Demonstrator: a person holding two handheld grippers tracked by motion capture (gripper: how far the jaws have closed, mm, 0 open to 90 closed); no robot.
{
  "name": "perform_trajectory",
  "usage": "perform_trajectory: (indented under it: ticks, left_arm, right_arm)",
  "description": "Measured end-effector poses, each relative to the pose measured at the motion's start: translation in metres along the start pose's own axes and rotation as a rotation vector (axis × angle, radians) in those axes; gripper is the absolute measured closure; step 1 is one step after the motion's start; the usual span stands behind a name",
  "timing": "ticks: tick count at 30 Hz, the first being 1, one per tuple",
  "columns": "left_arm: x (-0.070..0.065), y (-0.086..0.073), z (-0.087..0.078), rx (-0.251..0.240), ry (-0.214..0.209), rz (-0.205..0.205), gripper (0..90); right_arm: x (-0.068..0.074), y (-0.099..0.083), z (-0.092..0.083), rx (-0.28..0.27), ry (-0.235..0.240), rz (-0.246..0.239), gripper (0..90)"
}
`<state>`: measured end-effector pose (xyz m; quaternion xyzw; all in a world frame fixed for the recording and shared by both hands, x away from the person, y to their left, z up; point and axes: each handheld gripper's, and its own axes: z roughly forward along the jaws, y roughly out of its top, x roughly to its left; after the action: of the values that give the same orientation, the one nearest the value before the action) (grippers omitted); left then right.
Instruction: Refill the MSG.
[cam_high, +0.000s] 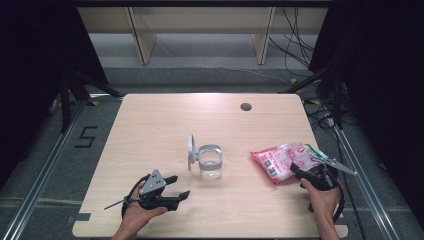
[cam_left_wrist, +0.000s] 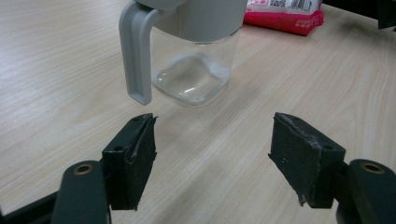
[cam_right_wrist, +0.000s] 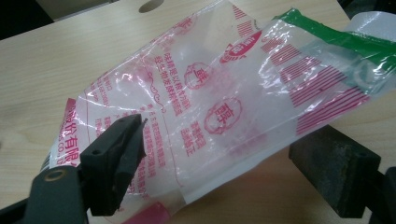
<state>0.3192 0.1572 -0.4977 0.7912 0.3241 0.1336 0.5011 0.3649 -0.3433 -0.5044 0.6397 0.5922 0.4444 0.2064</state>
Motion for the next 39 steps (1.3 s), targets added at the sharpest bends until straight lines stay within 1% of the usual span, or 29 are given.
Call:
perform_trajectory:
  ticks: [2, 3, 4, 5, 6, 7, 8, 10, 11, 12, 13, 14, 15, 17, 18, 19, 22, 24, 25, 26, 28, 30, 32, 34, 35, 36, 37, 38, 39]
  left_arm:
    - [0.000, 0.000, 0.001, -0.004, -0.004, 0.011, 30.3]
    - [-0.002, -0.001, 0.001, -0.002, -0.005, -0.010, 30.3]
    - [-0.002, -0.001, 0.001, 0.005, -0.007, -0.003, 30.3]
    - [-0.002, -0.001, 0.001, 0.003, -0.010, 0.007, 30.3]
    - [-0.004, -0.001, 0.002, -0.002, -0.009, -0.010, 30.3]
    - [-0.004, -0.001, 0.002, -0.002, -0.009, -0.009, 30.3]
    - [-0.004, -0.001, 0.002, -0.001, -0.009, -0.008, 30.3]
    - [-0.002, -0.001, 0.002, 0.001, -0.008, 0.007, 30.3]
    - [-0.001, -0.001, 0.002, 0.003, -0.010, 0.021, 30.3]
    - [-0.002, -0.001, 0.001, 0.003, -0.008, 0.019, 30.3]
    - [-0.002, -0.001, 0.001, 0.006, -0.004, 0.018, 30.3]
    - [-0.004, -0.001, 0.003, -0.001, -0.010, -0.012, 30.3]
    - [-0.003, -0.001, 0.002, 0.006, -0.009, -0.003, 30.3]
    - [-0.002, -0.001, 0.003, 0.007, -0.015, 0.023, 30.3]
    - [-0.002, -0.001, 0.003, 0.007, -0.015, 0.024, 30.3]
    - [-0.002, -0.002, 0.003, 0.007, -0.014, 0.023, 30.3]
    - [-0.003, -0.002, 0.003, 0.003, -0.015, 0.018, 30.3]
    - [-0.003, -0.002, 0.003, 0.005, -0.015, 0.023, 30.3]
    - [-0.003, -0.001, 0.003, 0.004, -0.015, 0.023, 30.3]
    - [-0.003, -0.002, 0.003, 0.006, -0.015, 0.023, 30.3]
    - [-0.003, -0.002, 0.003, 0.007, -0.015, 0.024, 30.3]
    - [-0.003, -0.001, 0.003, 0.005, -0.016, 0.023, 30.3]
    - [-0.003, -0.002, 0.003, 0.007, -0.015, 0.023, 30.3]
    - [-0.003, -0.002, 0.003, 0.005, -0.016, 0.023, 30.3]
    - [-0.003, -0.001, 0.003, 0.004, -0.016, 0.024, 30.3]
    - [-0.003, -0.001, 0.003, 0.005, -0.017, 0.024, 30.3]
    - [-0.003, -0.002, 0.003, 0.005, -0.015, 0.023, 30.3]
    - [-0.002, -0.002, 0.003, 0.006, -0.015, 0.024, 30.3]
    - [-0.002, -0.002, 0.002, 0.006, -0.015, 0.024, 30.3]
  right_arm:
    - [0.003, 0.001, 0.000, 0.017, 0.004, 0.019, 19.7]
    - [0.001, 0.001, 0.002, 0.006, -0.009, -0.005, 20.2]
    - [0.003, 0.001, 0.002, 0.016, -0.005, 0.026, 20.6]
    - [0.002, 0.000, 0.004, 0.000, -0.010, 0.010, 21.3]
    - [0.000, 0.001, 0.005, 0.006, -0.002, 0.002, 22.0]
    - [0.003, 0.001, 0.005, 0.016, 0.010, 0.041, 22.6]
    - [0.001, 0.001, 0.006, 0.019, 0.007, 0.018, 23.2]
    - [0.001, 0.002, 0.009, 0.017, 0.018, 0.038, 24.9]
    - [0.002, 0.003, 0.009, 0.025, 0.006, 0.057, 25.8]
    - [0.000, 0.003, 0.012, 0.020, -0.001, 0.022, 26.8]
    - [0.001, 0.003, 0.013, 0.011, 0.018, 0.044, 27.7]
    - [0.001, 0.003, 0.015, 0.012, 0.025, 0.059, 28.8]
    - [0.000, 0.003, 0.017, 0.013, 0.029, 0.048, 29.6]
    - [0.003, 0.005, 0.017, 0.043, 0.010, 0.062, 32.1]
    - [0.000, 0.005, 0.019, 0.027, 0.028, 0.028, 33.2]
    - [0.002, 0.005, 0.020, 0.021, 0.027, 0.053, 34.6]
    - [0.002, 0.005, 0.023, 0.013, 0.022, 0.043, 37.6]
    - [0.001, 0.006, 0.023, 0.022, 0.036, 0.034, 40.4]
    - [0.002, 0.006, 0.024, 0.020, 0.026, 0.051, 42.5]
    - [0.002, 0.006, 0.024, 0.020, 0.026, 0.051, 42.5]
    - [0.001, 0.007, 0.025, 0.019, 0.028, 0.030, 44.7]
    - [0.001, 0.007, 0.024, 0.036, 0.012, 0.031, 46.3]
    - [0.003, 0.006, 0.026, 0.029, -0.005, 0.044, 48.6]
    - [0.003, 0.007, 0.025, 0.034, 0.002, 0.054, 51.5]
    - [0.004, 0.008, 0.024, 0.052, -0.003, 0.062, 53.4]
    - [0.002, 0.008, 0.025, 0.043, -0.009, 0.037, 54.9]
    - [0.003, 0.008, 0.025, 0.040, 0.003, 0.052, 57.2]
    - [0.000, 0.008, 0.027, 0.028, 0.015, 0.021, 59.0]
    - [0.001, 0.008, 0.027, 0.030, 0.008, 0.028, 61.3]
